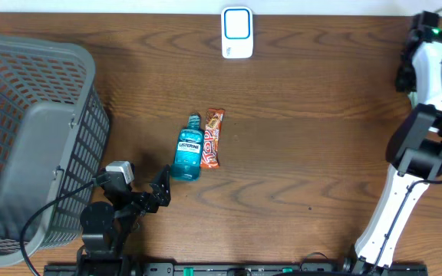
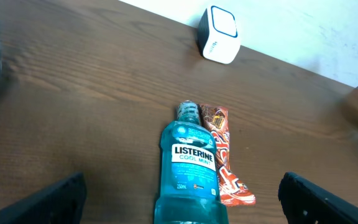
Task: Scan the item barcode
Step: 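Carry the green wipe pack to the right edge and release it, then move the right gripper back toward the orange chocolate bar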
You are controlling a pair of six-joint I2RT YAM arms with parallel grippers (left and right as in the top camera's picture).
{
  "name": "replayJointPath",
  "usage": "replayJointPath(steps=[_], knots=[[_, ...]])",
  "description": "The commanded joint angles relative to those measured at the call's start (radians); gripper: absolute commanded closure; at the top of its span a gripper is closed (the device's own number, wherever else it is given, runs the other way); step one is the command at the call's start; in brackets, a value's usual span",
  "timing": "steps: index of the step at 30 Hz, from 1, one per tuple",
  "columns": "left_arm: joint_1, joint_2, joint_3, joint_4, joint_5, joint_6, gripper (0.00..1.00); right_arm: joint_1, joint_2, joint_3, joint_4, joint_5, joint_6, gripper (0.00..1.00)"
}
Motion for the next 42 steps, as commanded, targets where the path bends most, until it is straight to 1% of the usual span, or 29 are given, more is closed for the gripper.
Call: replayJointPath(steps=[1,4,6,9,13,20,28,33,42], knots=[[0.005,-0.004,0.004,0.000,0.009,-0.002,0.02,0.008,-0.080,0.035,-0.049,-0.213,0.084,0.01],[0.005,-0.004,0.004,0.000,0.009,-0.002,0.02,0.032,-0.165,0.037,-0.095,-0.440,0.111,0.01],[0.005,-0.004,0.004,0.000,0.009,-0.002,0.02,0.053,-0.229,0.037,-0.132,-0.552,0.121,0.01],[0.005,-0.004,0.004,0.000,0.009,-0.002,0.02,0.088,-0.336,0.037,-0.174,-0.673,0.121,0.01],[0.005,-0.004,0.004,0.000,0.009,-0.002,0.02,0.160,-0.479,0.037,-0.210,-0.745,0.122,0.01],[0.005,-0.004,0.004,0.000,0.009,-0.002,0.02,0.299,-0.686,0.037,-0.258,-0.744,0.126,0.01],[0.005,-0.004,0.004,0.000,0.009,-0.002,0.02,0.460,-0.843,0.037,-0.266,-0.743,0.125,0.01],[0.005,-0.004,0.004,0.000,0.009,-0.002,0.02,0.524,-0.893,0.037,-0.290,-0.736,0.125,0.01],[0.005,-0.004,0.004,0.000,0.009,-0.002,0.02,0.544,-0.908,0.037,-0.359,-0.736,0.125,0.01]])
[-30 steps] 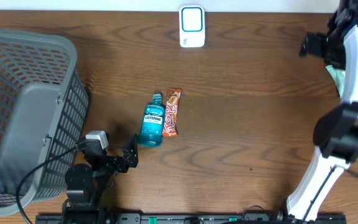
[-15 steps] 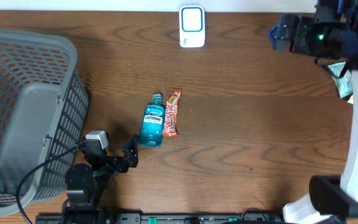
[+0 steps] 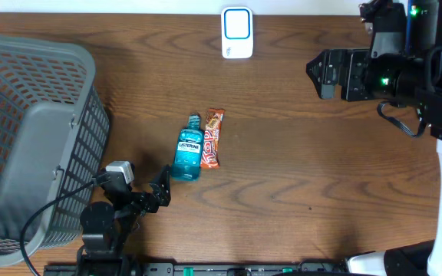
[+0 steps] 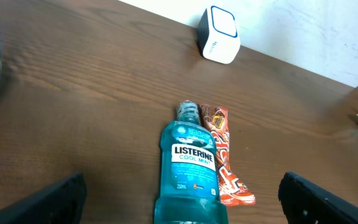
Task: Scan the item barcode
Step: 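Move the right gripper back toward the orange chocolate bar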
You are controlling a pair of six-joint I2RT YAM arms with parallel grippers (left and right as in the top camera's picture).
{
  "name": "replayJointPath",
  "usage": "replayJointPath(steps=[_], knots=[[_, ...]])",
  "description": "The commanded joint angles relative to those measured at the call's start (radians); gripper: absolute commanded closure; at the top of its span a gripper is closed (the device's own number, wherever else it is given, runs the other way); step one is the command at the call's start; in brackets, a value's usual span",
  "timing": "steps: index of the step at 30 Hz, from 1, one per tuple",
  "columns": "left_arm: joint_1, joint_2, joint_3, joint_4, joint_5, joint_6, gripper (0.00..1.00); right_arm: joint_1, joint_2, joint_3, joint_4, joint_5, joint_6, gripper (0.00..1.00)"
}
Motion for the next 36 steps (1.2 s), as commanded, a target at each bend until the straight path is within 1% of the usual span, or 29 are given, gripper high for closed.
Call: replayJointPath(steps=[1,11,17,22,25,32,36], knots=[[0.005,-0.004,0.004,0.000,0.009,-0.002,0.02,0.007,-0.002,0.006,-0.012,0.002,0.011,0.01],[0.005,-0.004,0.004,0.000,0.009,-0.002,0.02,0.008,-0.002,0.000,-0.048,0.016,0.010,0.01],[0.005,-0.004,0.004,0.000,0.009,-0.002,0.02,0.018,0.000,-0.105,-0.056,0.016,0.020,0.01],[0.005,-0.004,0.004,0.000,0.009,-0.002,0.02,0.057,0.000,-0.317,0.035,0.016,0.111,0.01],[0.005,-0.004,0.004,0.000,0.009,-0.002,0.02,0.062,0.000,-0.478,0.124,0.016,0.170,0.01],[0.005,-0.004,0.004,0.000,0.009,-0.002,0.02,0.090,0.000,-0.729,0.320,0.018,0.238,0.01],[0.005,-0.004,0.004,0.000,0.009,-0.002,0.02,0.100,0.000,-0.834,0.400,0.017,0.255,0.01]])
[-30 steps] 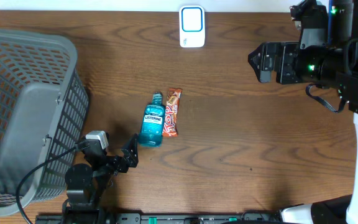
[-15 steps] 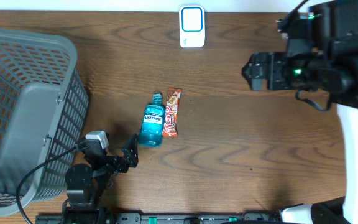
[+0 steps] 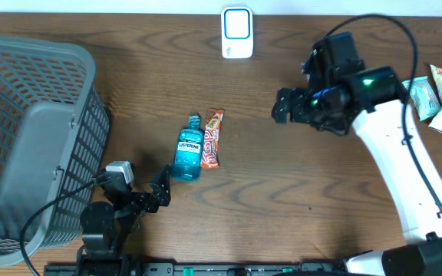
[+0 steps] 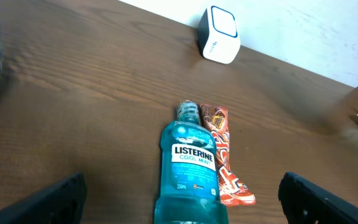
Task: Scan the item barcode
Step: 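Move the right gripper back toward the orange chocolate bar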
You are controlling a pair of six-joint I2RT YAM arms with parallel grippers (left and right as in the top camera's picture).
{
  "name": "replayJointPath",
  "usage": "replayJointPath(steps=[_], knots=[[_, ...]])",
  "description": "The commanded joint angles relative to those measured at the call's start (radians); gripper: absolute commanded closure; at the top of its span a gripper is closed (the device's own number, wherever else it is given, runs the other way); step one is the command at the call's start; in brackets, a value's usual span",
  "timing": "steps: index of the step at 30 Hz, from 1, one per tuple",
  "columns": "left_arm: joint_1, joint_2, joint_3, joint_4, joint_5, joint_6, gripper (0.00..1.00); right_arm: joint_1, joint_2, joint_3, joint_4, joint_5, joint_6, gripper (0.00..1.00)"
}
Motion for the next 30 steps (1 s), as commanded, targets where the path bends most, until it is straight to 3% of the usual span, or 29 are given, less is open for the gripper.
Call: replayJointPath(steps=[1,19,30], knots=[[0.005,-0.004,0.004,0.000,0.009,-0.002,0.02,0.017,-0.006,-0.071,0.037,0.006,0.042,0.01],[0.005,-0.004,0.004,0.000,0.009,-0.002,0.02,0.065,-0.006,-0.192,0.237,-0.043,0.041,0.01],[0.005,-0.004,0.004,0.000,0.009,-0.002,0.02,0.243,0.056,-0.207,0.442,-0.035,0.041,0.01]])
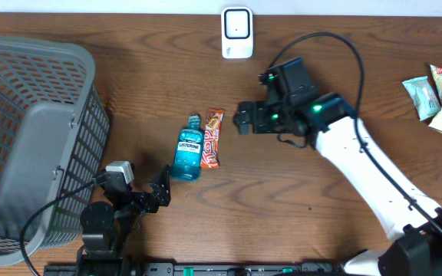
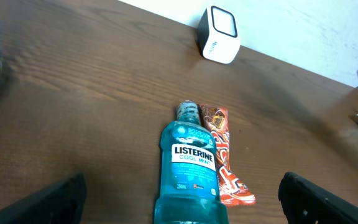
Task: Scan the item barcode
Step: 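Move the right gripper back toward the orange chocolate bar, then grasp the orange chocolate bar with the right gripper and lift it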
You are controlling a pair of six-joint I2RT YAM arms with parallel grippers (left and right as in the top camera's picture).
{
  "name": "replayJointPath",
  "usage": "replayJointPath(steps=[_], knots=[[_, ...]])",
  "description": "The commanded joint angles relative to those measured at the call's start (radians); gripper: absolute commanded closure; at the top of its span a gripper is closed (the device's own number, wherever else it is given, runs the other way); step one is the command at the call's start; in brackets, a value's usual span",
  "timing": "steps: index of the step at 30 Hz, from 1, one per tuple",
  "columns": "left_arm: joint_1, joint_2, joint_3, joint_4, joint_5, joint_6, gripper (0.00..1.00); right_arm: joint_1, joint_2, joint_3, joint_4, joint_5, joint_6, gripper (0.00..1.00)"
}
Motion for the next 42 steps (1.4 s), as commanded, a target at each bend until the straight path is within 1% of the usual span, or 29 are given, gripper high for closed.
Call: replayJointPath(steps=[1,2,3,4,6,8,17,21,24,26,30,35,36,37,38,40,42], knots=[[0.005,-0.004,0.004,0.000,0.009,-0.002,0.02,0.081,0.068,-0.010,0.055,0.009,0.011,0.01],[0.005,-0.004,0.004,0.000,0.009,-0.002,0.02,0.093,0.083,-0.010,0.065,0.023,0.011,0.01],[0.005,-0.004,0.004,0.000,0.009,-0.002,0.02,0.118,0.127,-0.010,0.090,0.065,0.017,0.12],[0.005,-0.004,0.004,0.000,0.009,-0.002,0.02,0.128,0.151,-0.010,0.100,0.077,0.035,0.21],[0.005,-0.004,0.004,0.000,0.009,-0.002,0.02,0.142,0.193,-0.010,0.119,0.078,0.077,0.28],[0.005,-0.004,0.004,0.000,0.009,-0.002,0.02,0.156,0.249,-0.010,0.157,0.077,0.105,0.29],[0.005,-0.004,0.004,0.000,0.009,-0.002,0.02,0.203,0.390,-0.010,0.288,0.096,0.108,0.32],[0.005,-0.004,0.004,0.000,0.009,-0.002,0.02,0.230,0.433,-0.010,0.319,0.180,0.108,0.33],[0.005,-0.004,0.004,0.000,0.009,-0.002,0.02,0.253,0.463,-0.010,0.346,0.212,0.107,0.36],[0.005,-0.004,0.004,0.000,0.009,-0.002,0.02,0.271,0.479,-0.010,0.357,0.256,0.107,0.37],[0.005,-0.004,0.004,0.000,0.009,-0.002,0.02,0.319,0.502,-0.010,0.356,0.387,0.104,0.40],[0.005,-0.004,0.004,0.000,0.009,-0.002,0.02,0.367,0.502,-0.010,0.296,0.560,0.100,0.52],[0.005,-0.004,0.004,0.000,0.009,-0.002,0.02,0.373,0.503,-0.010,0.280,0.592,0.100,0.60],[0.005,-0.004,0.004,0.000,0.009,-0.002,0.02,0.377,0.503,-0.010,0.263,0.616,0.100,0.62],[0.005,-0.004,0.004,0.000,0.009,-0.002,0.02,0.378,0.504,-0.010,0.247,0.636,0.100,0.69],[0.005,-0.004,0.004,0.000,0.009,-0.002,0.02,0.377,0.505,-0.010,0.223,0.644,0.089,0.73],[0.005,-0.004,0.004,0.000,0.009,-0.002,0.02,0.368,0.506,-0.010,0.198,0.640,0.081,0.98]])
